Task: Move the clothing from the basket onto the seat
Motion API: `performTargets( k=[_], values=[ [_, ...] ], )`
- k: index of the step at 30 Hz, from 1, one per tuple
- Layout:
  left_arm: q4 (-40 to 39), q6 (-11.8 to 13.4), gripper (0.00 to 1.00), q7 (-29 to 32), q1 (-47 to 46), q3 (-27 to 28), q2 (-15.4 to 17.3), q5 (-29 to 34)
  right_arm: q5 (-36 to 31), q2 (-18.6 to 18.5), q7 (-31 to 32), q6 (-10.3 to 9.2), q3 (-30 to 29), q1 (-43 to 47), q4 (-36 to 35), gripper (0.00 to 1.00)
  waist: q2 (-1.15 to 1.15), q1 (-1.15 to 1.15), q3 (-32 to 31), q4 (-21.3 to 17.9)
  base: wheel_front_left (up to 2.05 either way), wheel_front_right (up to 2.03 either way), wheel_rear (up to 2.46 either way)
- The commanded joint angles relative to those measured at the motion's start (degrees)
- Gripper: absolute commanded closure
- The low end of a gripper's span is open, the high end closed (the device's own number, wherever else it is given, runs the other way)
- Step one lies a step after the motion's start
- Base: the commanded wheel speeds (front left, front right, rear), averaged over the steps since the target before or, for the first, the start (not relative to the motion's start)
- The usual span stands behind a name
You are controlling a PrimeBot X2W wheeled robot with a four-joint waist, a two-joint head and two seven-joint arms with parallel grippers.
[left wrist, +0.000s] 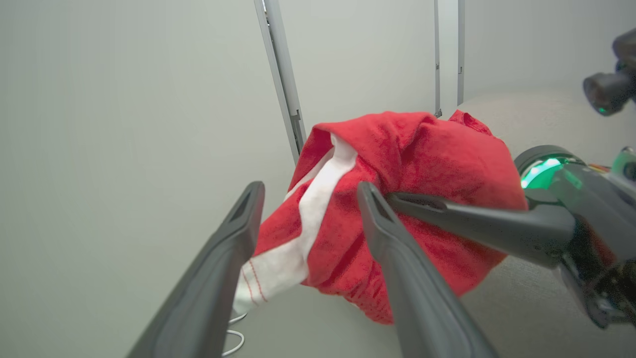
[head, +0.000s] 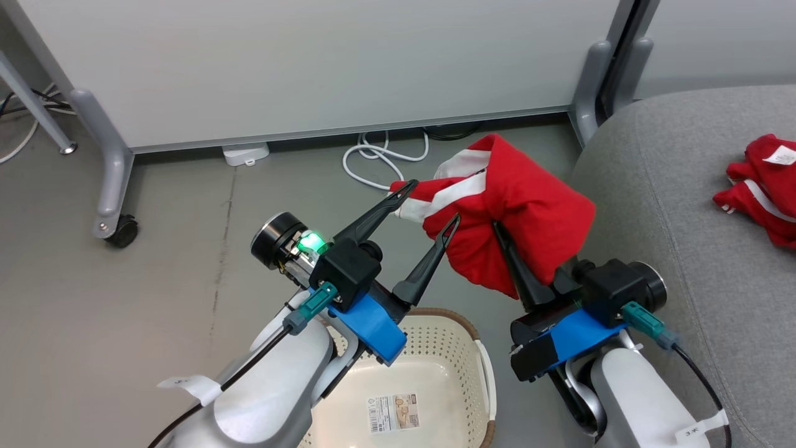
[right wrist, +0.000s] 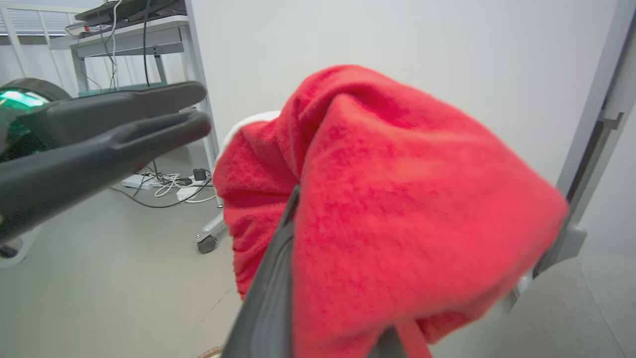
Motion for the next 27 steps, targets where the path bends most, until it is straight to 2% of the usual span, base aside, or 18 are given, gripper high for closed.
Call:
performTargets(
  k=[1,8,21,27],
  values=[
    [-0.4,0.3,0.00,-0.3,1.1,0.4,0.4,0.6,-0.5,-0.2,-0.2,0.02,-1.3,1.0,-0.9,1.00,0.00,0.00,0.4,-1.7,0.00,0.00,0.00],
    [-0.9,0.3,0.00,-0.3,1.8,0.3,0.5,1.5,-1.4,-0.4,-0.2,0.02,-5.7,2.5,-3.1,1.00,0.00,0.00,1.6,-5.7,0.00,0.00,0.00],
    [-1.7,0.0,0.00,-0.2,1.4,-1.8,1.0,2.4,-2.4,-0.1,-0.2,0.02,-13.2,6.6,-7.3,1.00,0.00,0.00,4.2,-15.8,0.00,0.00,0.00],
    [-1.8,-0.1,0.00,-0.2,0.6,-3.0,1.0,2.2,-2.9,0.2,-0.2,0.02,-15.5,8.7,-8.9,1.00,0.00,0.00,5.3,-18.4,0.00,0.00,0.00]
  ],
)
